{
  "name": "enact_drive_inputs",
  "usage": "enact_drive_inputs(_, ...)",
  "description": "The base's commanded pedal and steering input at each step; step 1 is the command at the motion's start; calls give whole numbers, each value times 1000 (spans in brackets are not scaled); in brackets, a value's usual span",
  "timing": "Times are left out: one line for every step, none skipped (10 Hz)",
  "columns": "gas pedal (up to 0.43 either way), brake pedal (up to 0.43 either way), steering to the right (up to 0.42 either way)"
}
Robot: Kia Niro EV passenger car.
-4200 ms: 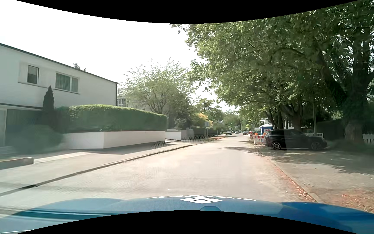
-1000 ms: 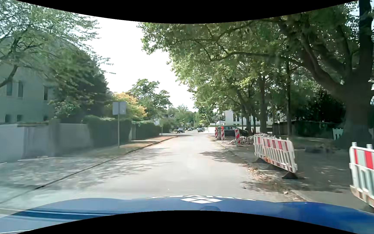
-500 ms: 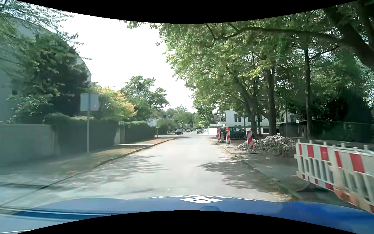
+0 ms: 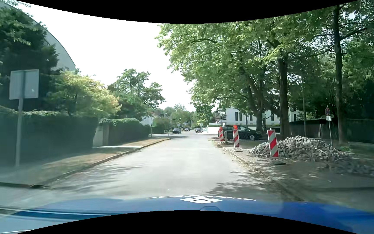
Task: Follow the waypoints while adhering to traffic rules and regulations
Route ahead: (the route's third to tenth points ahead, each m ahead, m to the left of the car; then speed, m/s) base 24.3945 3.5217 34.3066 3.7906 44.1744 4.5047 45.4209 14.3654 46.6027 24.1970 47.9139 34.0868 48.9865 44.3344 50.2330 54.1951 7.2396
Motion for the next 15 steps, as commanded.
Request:
enact_drive_inputs(150,0,5)
enact_drive_inputs(150,0,5)
enact_drive_inputs(130,0,5)
enact_drive_inputs(130,0,5)
enact_drive_inputs(130,0,4)
enact_drive_inputs(130,0,2)
enact_drive_inputs(130,0,1)
enact_drive_inputs(130,0,1)
enact_drive_inputs(130,0,1)
enact_drive_inputs(118,0,-1)
enact_drive_inputs(98,0,-2)
enact_drive_inputs(98,0,-2)
enact_drive_inputs(98,0,-2)
enact_drive_inputs(98,0,-1)
enact_drive_inputs(87,0,-1)
